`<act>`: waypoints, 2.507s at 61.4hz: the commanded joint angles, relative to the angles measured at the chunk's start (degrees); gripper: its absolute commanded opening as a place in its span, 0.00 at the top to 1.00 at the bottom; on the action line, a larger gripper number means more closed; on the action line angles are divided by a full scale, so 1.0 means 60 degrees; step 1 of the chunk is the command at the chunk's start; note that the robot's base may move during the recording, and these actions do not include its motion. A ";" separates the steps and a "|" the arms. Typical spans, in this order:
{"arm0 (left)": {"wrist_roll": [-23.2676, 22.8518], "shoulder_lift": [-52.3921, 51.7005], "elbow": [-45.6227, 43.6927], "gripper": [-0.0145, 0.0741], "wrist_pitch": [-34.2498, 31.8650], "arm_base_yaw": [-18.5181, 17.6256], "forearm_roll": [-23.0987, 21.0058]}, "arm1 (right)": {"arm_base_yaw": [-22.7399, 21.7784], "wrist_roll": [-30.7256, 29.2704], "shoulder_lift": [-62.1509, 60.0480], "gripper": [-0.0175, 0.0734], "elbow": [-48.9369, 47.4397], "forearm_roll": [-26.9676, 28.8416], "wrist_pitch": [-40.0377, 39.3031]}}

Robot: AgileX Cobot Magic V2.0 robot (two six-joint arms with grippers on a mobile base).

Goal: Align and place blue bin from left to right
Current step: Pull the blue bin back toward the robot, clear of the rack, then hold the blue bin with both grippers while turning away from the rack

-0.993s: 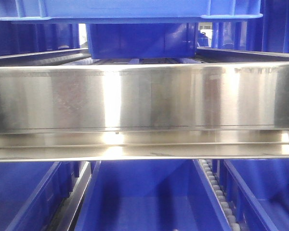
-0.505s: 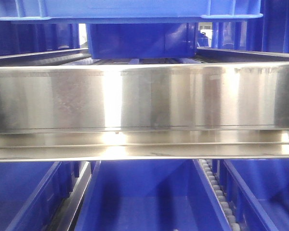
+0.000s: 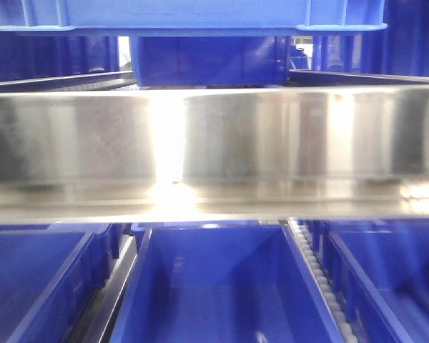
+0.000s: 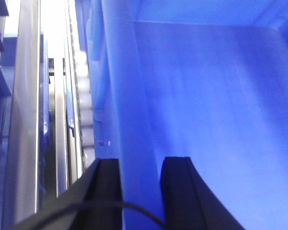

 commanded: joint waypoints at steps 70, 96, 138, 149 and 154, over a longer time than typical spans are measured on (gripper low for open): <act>0.0090 -0.0328 -0.0181 0.83 -0.0965 -0.0114 -0.0980 | 0.0104 -0.0333 -0.0166 0.89 -0.0183 0.0597 -0.0678; 0.0090 -0.0328 -0.0181 0.83 -0.0965 -0.0114 -0.0980 | 0.0104 -0.0333 -0.0166 0.89 -0.0183 0.0597 -0.0678; 0.0090 -0.0328 -0.0181 0.83 -0.0965 -0.0114 -0.0980 | 0.0104 -0.0333 -0.0166 0.89 -0.0183 0.0597 -0.0678; 0.0090 -0.0328 -0.0181 0.83 -0.0965 -0.0114 -0.0980 | 0.0104 -0.0333 -0.0166 0.89 -0.0183 0.0597 -0.0678; 0.0090 -0.0328 -0.0181 0.83 -0.0965 -0.0114 -0.0980 | 0.0104 -0.0333 -0.0166 0.89 -0.0183 0.0597 -0.0678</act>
